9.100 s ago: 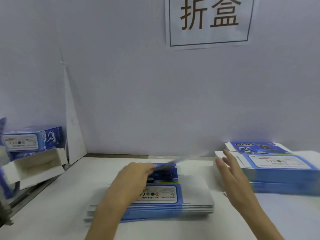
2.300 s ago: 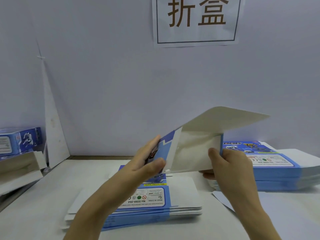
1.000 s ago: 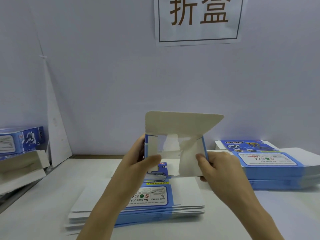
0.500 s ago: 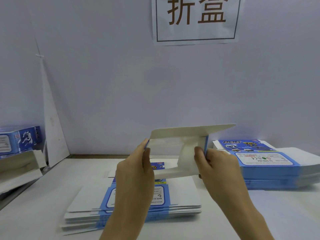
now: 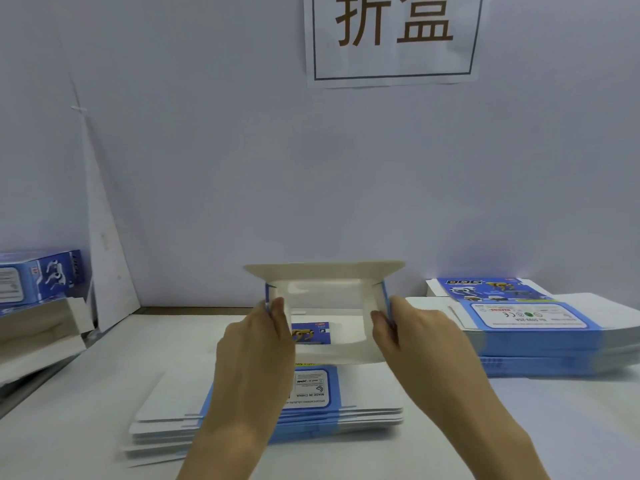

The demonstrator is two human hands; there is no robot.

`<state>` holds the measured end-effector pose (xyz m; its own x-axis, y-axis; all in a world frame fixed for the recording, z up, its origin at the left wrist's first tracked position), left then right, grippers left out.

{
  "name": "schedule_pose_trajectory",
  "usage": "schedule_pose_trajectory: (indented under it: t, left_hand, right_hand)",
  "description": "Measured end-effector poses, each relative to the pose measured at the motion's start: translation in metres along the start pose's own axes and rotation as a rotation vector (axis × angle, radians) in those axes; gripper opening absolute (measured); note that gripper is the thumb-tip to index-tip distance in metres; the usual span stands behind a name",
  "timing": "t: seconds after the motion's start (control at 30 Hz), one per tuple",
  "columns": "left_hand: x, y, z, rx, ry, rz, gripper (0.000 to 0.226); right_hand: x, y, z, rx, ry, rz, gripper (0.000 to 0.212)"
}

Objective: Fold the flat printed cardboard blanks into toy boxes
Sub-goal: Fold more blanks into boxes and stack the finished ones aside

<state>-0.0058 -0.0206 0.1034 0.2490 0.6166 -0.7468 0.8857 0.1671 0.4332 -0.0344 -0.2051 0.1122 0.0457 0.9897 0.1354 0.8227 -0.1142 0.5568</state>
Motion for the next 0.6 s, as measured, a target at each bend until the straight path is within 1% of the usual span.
schedule_pose_trajectory:
  t: [0.03, 0.13, 0.2, 0.27, 0.3, 0.33, 0.37, 0.4, 0.43, 0.53, 0.57, 0.6]
  left_hand:
    - [0.003, 0.003, -0.001, -0.012, -0.006, -0.023, 0.033]
    - [0.012, 0.014, -0.006, -0.038, -0.074, -0.077, 0.03]
    - [0.014, 0.017, -0.013, -0.074, -0.167, -0.072, 0.024]
    - [0.009, 0.015, -0.018, -0.082, -0.213, -0.046, 0.021]
    - [0.007, 0.014, -0.019, -0.075, -0.208, -0.042, 0.028]
    - [0.006, 0.014, -0.019, -0.061, -0.187, -0.036, 0.034]
    - [0.006, 0.014, -0.018, -0.047, -0.162, -0.04, 0.036]
    - [0.007, 0.015, -0.016, -0.04, -0.147, -0.037, 0.034]
    - [0.006, 0.015, -0.017, -0.042, -0.147, -0.031, 0.03]
    - [0.0, 0.013, -0.017, -0.057, -0.162, 0.039, 0.016]
    - [-0.001, 0.013, -0.015, -0.04, -0.141, 0.051, 0.013]
    - [-0.001, 0.014, -0.013, -0.029, -0.119, 0.06, 0.013]
  right_hand:
    - [0.004, 0.0, 0.0, 0.004, -0.04, -0.028, 0.037]
    - [0.02, -0.002, -0.002, -0.017, -0.031, -0.149, 0.018]
    - [0.024, -0.006, -0.009, -0.116, 0.019, -0.162, 0.013]
    - [0.027, -0.007, -0.011, -0.147, 0.042, -0.17, 0.005]
    - [0.027, -0.008, -0.01, -0.154, 0.017, -0.162, 0.007]
    - [0.026, -0.008, -0.007, -0.141, -0.012, -0.15, 0.022]
    - [0.025, -0.008, -0.005, -0.125, -0.022, -0.138, 0.034]
    - [0.024, -0.007, -0.004, -0.104, -0.015, -0.126, 0.038]
    - [0.023, -0.006, -0.004, -0.088, -0.001, -0.121, 0.036]
    - [0.021, -0.006, -0.013, -0.134, 0.069, -0.117, 0.013]
    - [0.018, -0.005, -0.011, -0.102, 0.093, -0.095, 0.012]
    - [0.016, -0.004, -0.008, -0.073, 0.09, -0.08, 0.017]
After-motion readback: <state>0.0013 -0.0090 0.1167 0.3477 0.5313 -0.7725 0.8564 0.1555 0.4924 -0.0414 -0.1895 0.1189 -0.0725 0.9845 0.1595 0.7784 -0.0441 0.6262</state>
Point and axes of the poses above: each hand's wrist, its own y-axis towards the middle knuckle, its own z-axis out of the palm, x = y × z, the point moved 7 cm from there along y, towards the middle knuckle, and after that the axes turned 8 degrees about -y, right-handed, at the moved point
